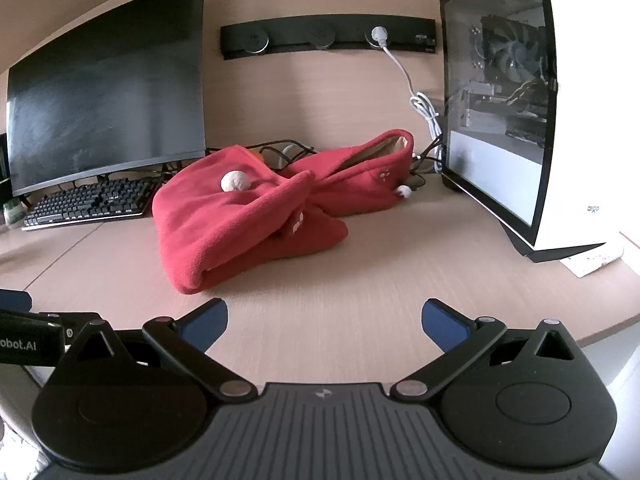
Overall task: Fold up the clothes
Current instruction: 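Approach the bunched red fleece jacket with both tools open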
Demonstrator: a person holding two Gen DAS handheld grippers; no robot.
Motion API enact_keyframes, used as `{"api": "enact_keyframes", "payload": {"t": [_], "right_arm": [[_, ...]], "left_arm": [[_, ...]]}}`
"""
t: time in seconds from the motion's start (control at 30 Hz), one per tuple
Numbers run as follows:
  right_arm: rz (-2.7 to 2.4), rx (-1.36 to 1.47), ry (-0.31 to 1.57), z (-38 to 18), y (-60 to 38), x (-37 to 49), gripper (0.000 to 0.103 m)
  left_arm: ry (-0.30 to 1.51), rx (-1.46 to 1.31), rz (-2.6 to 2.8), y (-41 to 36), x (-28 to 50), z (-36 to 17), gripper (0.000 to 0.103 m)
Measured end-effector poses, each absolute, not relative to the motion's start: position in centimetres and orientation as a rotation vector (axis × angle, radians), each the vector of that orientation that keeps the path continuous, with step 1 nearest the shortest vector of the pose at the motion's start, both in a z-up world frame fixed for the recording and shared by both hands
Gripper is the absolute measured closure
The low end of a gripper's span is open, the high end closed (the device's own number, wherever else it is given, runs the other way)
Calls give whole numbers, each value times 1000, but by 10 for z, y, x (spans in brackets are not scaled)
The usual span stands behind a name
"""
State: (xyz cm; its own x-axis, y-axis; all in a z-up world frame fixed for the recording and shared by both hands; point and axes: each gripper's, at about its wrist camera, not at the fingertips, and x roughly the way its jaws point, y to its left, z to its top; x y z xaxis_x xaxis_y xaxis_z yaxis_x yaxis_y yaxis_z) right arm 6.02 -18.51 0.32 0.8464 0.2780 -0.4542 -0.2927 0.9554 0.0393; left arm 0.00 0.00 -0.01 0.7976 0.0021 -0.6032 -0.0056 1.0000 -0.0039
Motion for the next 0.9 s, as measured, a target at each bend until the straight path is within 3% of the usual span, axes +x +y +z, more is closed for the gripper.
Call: {"api": "enact_keyframes", "payload": {"t": [0.9], "right_arm": [[331, -58, 491, 15, -185, 51, 0]], "left_arm": [[651, -5, 29, 1, -12, 7, 0]]}}
